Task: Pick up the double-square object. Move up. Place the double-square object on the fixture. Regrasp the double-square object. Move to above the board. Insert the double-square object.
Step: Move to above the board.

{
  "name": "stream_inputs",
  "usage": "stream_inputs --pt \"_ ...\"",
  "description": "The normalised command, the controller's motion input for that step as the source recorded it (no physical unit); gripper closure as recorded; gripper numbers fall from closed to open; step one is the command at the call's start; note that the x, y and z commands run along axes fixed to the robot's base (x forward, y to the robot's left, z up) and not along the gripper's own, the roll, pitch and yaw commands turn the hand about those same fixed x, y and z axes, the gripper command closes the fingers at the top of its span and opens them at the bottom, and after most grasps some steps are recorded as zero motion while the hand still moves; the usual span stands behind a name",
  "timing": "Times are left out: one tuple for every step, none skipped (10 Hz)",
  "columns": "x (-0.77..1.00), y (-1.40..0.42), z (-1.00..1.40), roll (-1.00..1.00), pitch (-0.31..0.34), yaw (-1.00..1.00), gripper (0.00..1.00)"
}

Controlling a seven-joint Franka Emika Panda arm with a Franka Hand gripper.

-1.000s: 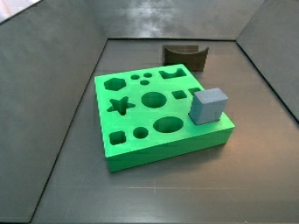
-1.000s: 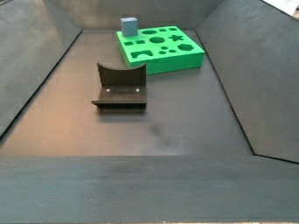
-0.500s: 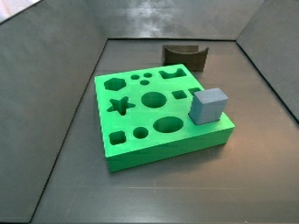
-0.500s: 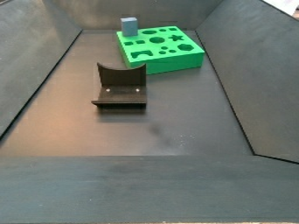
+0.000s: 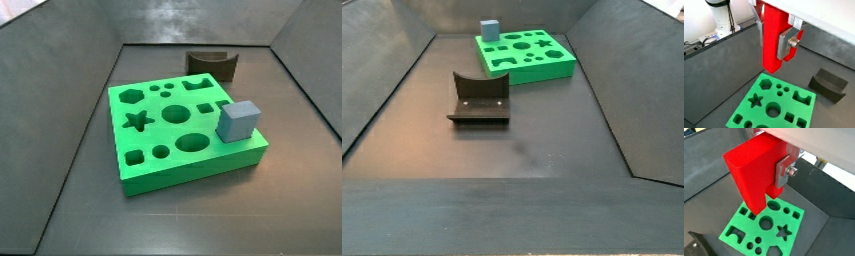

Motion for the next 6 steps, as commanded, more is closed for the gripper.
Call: stream_inputs --pt "-0.17 0.09 0.00 -0.16 -0.217 0.00 1.00" --pt "-0.17 0.09 0.00 -0.16 -0.217 0.00 1.00" --pt "-0.17 0.09 0.00 -0.16 -0.216 0.00 1.00" --pt "-0.17 0.09 0.00 -0.16 -0.216 0.00 1.00" --pt "-0.17 0.09 0.00 -0.16 -0.216 0.00 1.00" --pt "-0.17 0.09 0.00 -0.16 -0.216 0.00 1.00"
